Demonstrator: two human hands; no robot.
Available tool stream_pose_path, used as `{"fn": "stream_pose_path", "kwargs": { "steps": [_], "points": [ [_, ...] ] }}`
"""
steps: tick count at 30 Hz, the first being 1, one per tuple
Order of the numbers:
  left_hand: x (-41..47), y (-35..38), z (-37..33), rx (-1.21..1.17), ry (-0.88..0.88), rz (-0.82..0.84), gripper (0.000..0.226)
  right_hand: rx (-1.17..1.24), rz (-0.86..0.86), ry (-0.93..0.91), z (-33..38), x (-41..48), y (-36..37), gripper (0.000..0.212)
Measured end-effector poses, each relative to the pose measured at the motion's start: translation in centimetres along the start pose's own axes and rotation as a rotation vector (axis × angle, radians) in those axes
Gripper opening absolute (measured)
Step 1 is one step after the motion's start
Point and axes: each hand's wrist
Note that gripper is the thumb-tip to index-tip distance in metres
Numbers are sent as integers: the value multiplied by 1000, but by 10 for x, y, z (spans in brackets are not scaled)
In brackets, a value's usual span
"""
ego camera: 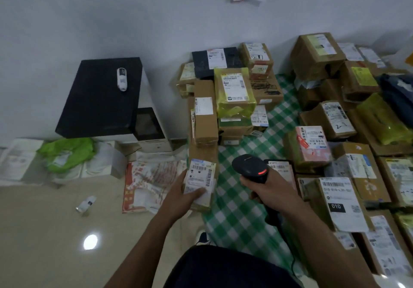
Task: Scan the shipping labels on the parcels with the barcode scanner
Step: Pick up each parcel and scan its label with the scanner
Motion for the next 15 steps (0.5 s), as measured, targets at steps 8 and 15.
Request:
{"fn": "stream_pose_path", "kwargs": {
  "steps": [8,15],
  "points": [
    [-15,-2,-14,-258,90,42,82,73,-47,-23,0,-4,7,26],
    [-7,60,-37,-126,160,77,117,127,-244,-41,3,-15,-7,36]
  ]
}}
Point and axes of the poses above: each hand's wrist, its own x-axis towards the middle knuckle, its own y-axis out of the palm, z = x × y, and after that the axes turned 13 degrees about -x, right-handed
